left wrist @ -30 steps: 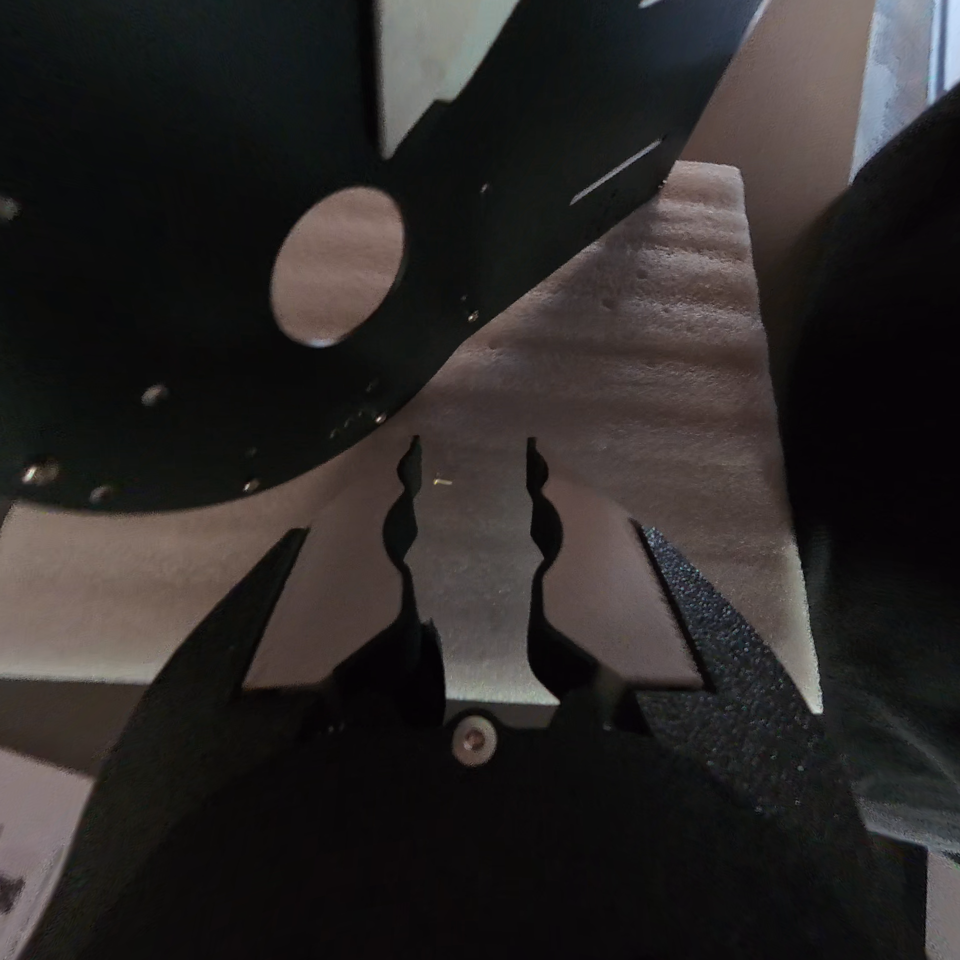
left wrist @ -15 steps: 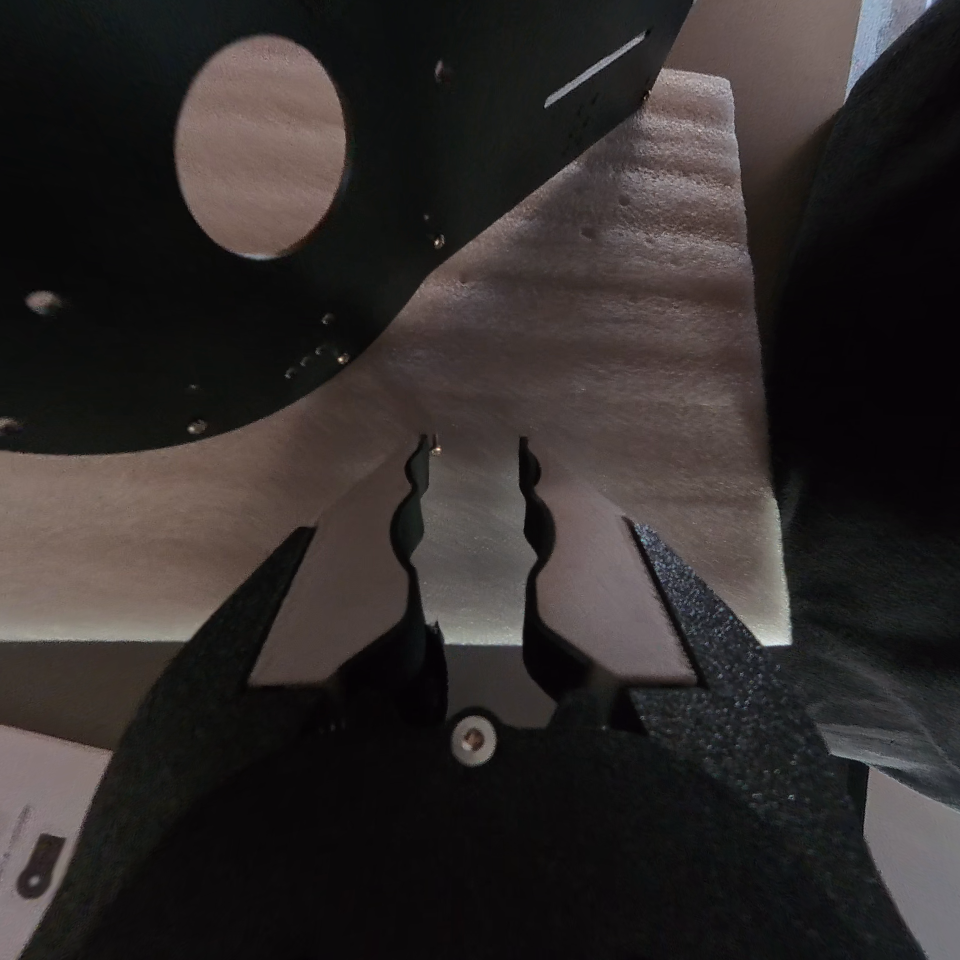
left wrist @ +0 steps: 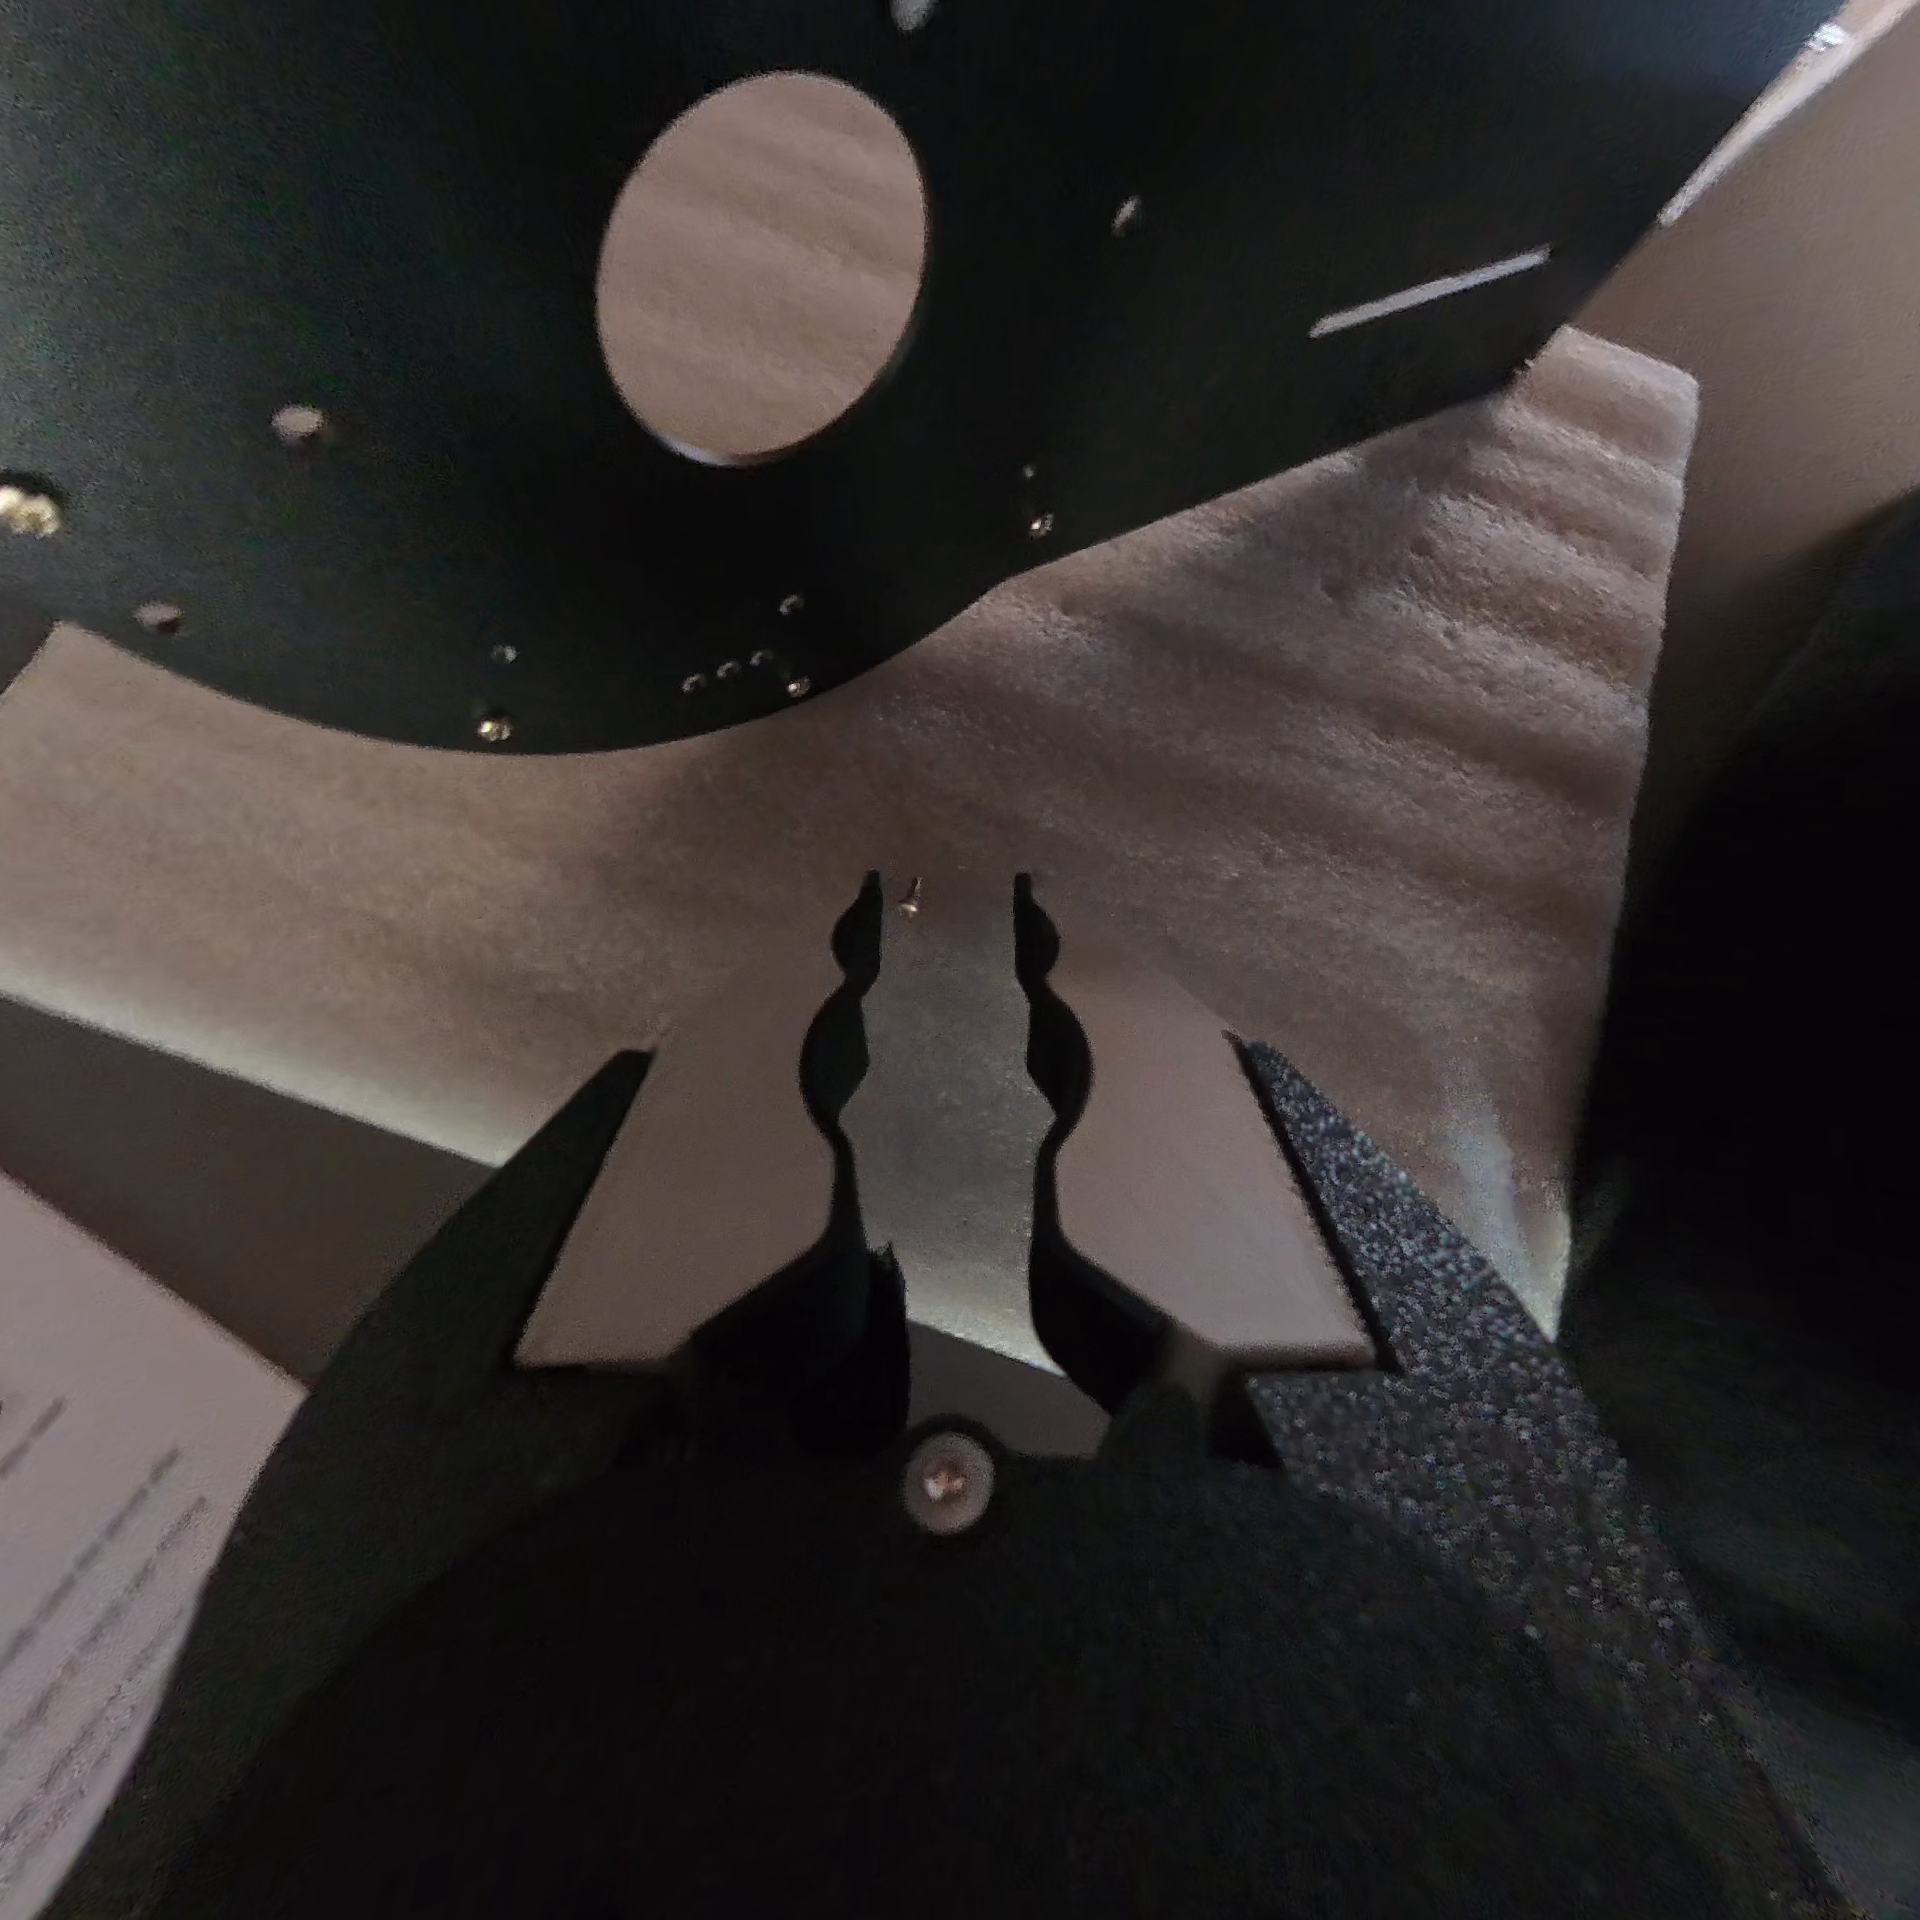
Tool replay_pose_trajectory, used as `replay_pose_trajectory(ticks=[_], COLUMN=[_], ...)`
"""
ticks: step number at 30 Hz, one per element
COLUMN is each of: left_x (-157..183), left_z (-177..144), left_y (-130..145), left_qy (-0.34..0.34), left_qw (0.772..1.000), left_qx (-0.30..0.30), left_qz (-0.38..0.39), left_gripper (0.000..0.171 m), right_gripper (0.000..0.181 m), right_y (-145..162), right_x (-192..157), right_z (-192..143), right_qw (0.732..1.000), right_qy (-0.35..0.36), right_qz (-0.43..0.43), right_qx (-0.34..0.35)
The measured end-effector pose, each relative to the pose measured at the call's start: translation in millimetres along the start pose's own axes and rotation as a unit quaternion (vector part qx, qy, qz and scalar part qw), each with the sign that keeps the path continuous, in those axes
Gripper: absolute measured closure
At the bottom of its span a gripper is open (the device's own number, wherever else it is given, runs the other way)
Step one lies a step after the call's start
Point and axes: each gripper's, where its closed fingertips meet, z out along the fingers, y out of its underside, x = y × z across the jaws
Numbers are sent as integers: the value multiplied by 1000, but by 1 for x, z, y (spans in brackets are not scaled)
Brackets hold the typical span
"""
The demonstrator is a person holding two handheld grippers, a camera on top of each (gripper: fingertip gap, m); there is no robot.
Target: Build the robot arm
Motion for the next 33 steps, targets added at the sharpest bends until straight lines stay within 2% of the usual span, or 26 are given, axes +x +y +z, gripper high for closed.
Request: replay_pose_trajectory(ticks=[3, 6, 9, 14, 19, 22, 26, 28, 33], left_x=[-6, -5, -4, -3, -4, -8, -10, -8, -6], left_z=[-3, -6, -7, -8, -7, -2, -1, -2, 0], left_y=[3, 0, -4, -6, -6, 0, -1, -2, 5], left_qy=[-56, -91, -105, -89, -27, 7, 34, 48, 47], left_qw=[997, 991, 988, 995, 998, 997, 993, 992, 991], left_qx=[6, 36, 56, 44, 33, 5, 0, 3, 0], left_qz=[-48, -93, -95, -26, 43, 82, 111, 120, 129], left_gripper=[146, 146, 146, 146, 146, 146, 148, 154, 158], right_gripper=[179, 179, 178, 179, 179, 178, 178, 179, 179], right_y=[0, 0, 0, 0, 0, 0, 0, 0, 0], right_x=[0, 0, 0, 0, -1, -1, -1, 0, 1], right_z=[0, 0, 0, 1, 1, 1, 1, 1, 1], right_qw=[1000, 1000, 1000, 1000, 1000, 1000, 1000, 1000, 1000], right_qy=[0, -1, -2, -3, -2, -1, -1, -1, 2], right_qz=[0, 0, 0, -1, -3, -2, 2, 4, 5], right_qx=[1, 2, 1, 0, -1, -1, 1, 2, 0])
